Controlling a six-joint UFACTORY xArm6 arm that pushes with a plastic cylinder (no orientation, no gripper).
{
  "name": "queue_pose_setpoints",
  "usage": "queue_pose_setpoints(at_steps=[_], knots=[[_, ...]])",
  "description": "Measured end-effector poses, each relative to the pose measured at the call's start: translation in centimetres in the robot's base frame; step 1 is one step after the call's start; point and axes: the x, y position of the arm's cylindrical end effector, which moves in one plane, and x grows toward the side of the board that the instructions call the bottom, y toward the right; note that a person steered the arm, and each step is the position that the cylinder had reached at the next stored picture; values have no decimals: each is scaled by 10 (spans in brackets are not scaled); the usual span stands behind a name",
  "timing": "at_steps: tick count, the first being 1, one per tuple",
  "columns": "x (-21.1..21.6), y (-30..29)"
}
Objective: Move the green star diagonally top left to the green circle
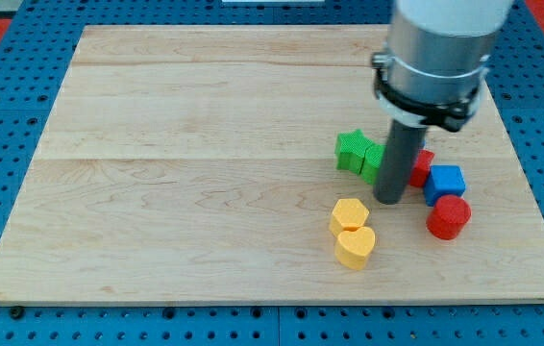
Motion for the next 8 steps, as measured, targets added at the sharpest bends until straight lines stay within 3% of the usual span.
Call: queue_pose_setpoints(at_steps=[3, 5, 6, 8], knots=[[-66, -46], [-78, -93], [-78, -93], [-131, -81]])
